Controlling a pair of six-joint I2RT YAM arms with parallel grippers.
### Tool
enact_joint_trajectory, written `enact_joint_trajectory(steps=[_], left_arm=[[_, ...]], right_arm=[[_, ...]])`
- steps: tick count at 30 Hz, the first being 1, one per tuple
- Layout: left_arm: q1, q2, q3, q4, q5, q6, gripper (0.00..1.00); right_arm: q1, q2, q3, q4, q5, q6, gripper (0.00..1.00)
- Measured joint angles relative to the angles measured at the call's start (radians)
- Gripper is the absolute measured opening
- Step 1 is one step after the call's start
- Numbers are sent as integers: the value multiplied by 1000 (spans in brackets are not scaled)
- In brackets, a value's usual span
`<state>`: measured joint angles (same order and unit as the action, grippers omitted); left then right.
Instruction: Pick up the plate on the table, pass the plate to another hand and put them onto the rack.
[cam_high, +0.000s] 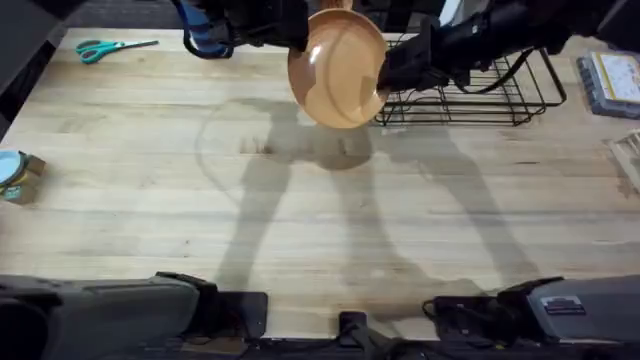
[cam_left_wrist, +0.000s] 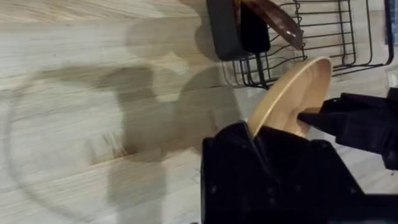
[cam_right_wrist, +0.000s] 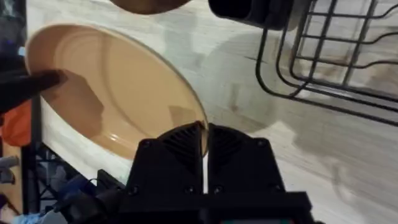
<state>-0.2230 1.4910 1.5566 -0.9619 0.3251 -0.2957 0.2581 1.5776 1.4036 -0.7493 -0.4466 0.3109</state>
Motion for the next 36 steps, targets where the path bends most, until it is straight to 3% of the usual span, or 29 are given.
enact_joint_trajectory(steps=[5, 8, 9, 12, 13, 22, 27, 35, 36], left_arm=[[1, 0, -2, 0, -3, -1, 138], [1, 0, -2, 0, -1, -3, 291], [1, 0, -2, 0, 1, -4, 403], [1, 0, -2, 1, 5, -4, 883], [1, 0, -2, 0, 6, -8, 962], [1, 0, -2, 1, 14, -8, 994], [5, -1, -2, 0, 16, -8, 995], [44, -91, -2, 0, 17, -8, 993], [49, -128, -2, 0, 17, -8, 993]], right_arm=[[0, 0, 1, 1, -7, 0, 35], [0, 0, 1, 1, -6, 0, 33], [0, 0, 1, 1, -6, 0, 33], [0, 0, 1, -1, -2, -1, 32], [0, 0, 1, -3, -1, -1, 32], [0, -9, 1, -18, 3, -1, 32], [-12, -77, 1, -109, 5, -1, 32], [-127, -245, 1, -170, 5, -1, 32], [-185, -316, 1, -147, 5, -8, 32]])
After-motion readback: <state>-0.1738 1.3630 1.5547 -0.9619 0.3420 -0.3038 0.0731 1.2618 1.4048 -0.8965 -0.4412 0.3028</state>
